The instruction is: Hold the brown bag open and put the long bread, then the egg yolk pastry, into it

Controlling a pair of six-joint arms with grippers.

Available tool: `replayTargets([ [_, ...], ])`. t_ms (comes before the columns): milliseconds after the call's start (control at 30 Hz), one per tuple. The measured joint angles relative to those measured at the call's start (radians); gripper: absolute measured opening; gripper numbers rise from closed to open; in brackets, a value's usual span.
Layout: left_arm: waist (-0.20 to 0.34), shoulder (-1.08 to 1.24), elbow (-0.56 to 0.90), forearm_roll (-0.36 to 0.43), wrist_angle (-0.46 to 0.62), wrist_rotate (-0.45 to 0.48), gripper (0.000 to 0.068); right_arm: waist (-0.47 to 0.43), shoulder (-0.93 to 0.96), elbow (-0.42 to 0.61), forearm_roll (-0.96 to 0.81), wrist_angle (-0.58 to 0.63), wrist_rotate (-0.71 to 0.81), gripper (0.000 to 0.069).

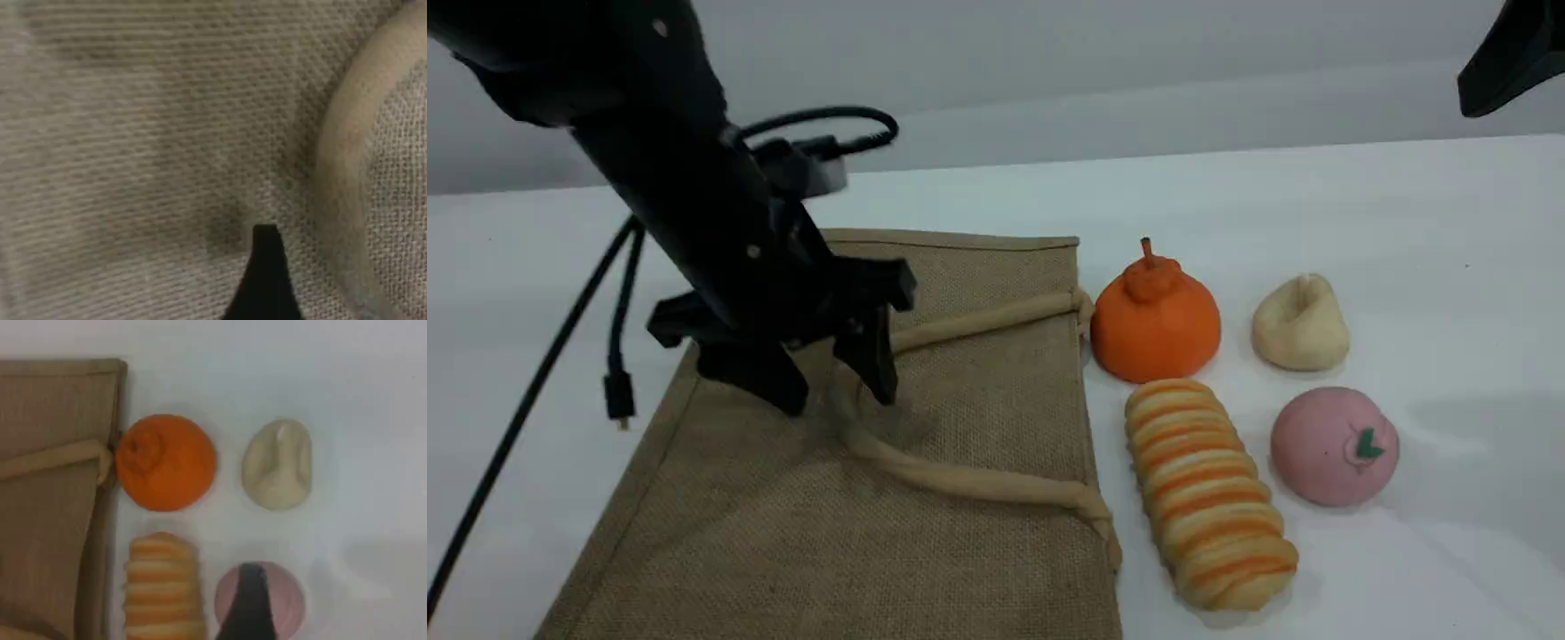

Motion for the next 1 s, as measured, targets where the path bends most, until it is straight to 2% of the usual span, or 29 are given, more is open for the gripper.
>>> replayTargets([
  [133, -0.024, 0.019, 0.000, 0.003, -0.031, -0.018, 0.0517, 0.000, 0.000, 0.000, 0.000, 0.000, 0.000, 0.0549],
  [333, -0.027, 0.058, 0.000, 0.121, -0.033, -0.137, 0.0512, 0.000, 0.000, 0.000, 0.000, 0.003, 0.000, 0.0549],
  [500, -0.027, 0.073, 0.000, 0.140, -0.039, -0.181, 0.0474, 0.000, 0.000, 0.000, 0.000, 0.006, 0.000, 0.0549],
  [567, -0.027, 0.073, 0.000, 0.131, -0.040, -0.181, 0.0440, 0.000, 0.000, 0.000, 0.000, 0.006, 0.000, 0.0549],
  [667, -0.027, 0.073, 0.000, 0.128, -0.045, -0.181, 0.0345, 0.000, 0.000, 0.000, 0.000, 0.006, 0.000, 0.0549],
  [867, -0.027, 0.072, 0.000, 0.122, -0.055, -0.182, 0.0092, 0.000, 0.000, 0.000, 0.000, 0.006, -0.001, 0.0549],
  [1000, -0.027, 0.051, -0.024, 0.133, -0.047, -0.178, 0.0087, 0.000, 0.000, 0.000, 0.000, 0.002, 0.000, 0.0549],
])
